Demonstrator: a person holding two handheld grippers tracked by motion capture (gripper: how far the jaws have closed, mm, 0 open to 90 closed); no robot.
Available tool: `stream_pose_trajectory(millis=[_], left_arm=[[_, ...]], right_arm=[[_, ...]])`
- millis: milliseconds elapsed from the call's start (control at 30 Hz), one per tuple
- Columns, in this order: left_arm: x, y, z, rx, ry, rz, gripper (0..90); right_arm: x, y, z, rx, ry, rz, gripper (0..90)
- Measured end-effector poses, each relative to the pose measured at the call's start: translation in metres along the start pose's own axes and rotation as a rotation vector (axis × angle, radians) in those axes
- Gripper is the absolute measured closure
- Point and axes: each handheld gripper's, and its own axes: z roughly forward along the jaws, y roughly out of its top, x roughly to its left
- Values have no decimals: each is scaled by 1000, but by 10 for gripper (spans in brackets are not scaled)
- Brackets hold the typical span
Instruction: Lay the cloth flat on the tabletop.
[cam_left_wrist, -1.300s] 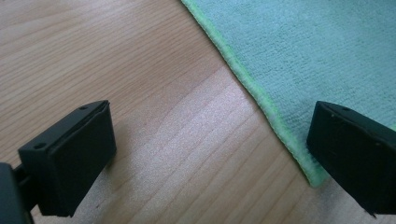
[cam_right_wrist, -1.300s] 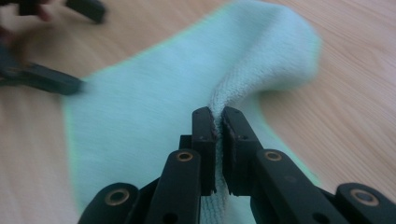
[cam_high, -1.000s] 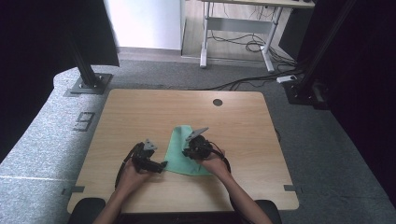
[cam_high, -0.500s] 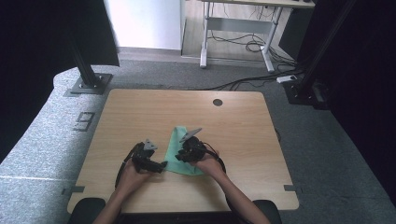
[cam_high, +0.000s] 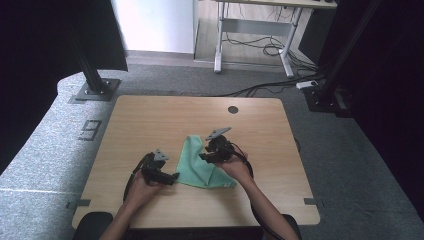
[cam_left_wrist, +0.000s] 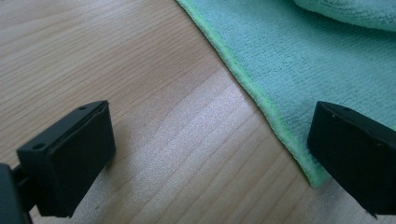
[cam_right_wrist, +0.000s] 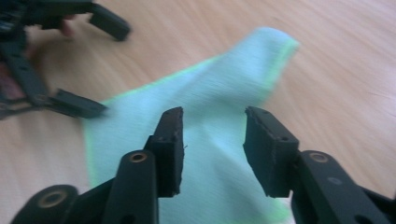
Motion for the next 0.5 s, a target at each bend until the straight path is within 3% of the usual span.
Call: stream_pose_trajectory(millis=[200, 400, 500], left_arm=[[0, 0, 0, -1, 1, -2, 8], [0, 0, 0, -1, 0, -2, 8], [0, 0, 0, -2, 0, -2, 8]], right_arm=[[-18, -15, 3, 27, -50, 41, 482], [-26, -38, 18, 84, -35, 83, 543], [-25, -48, 26, 104, -76, 62, 589]])
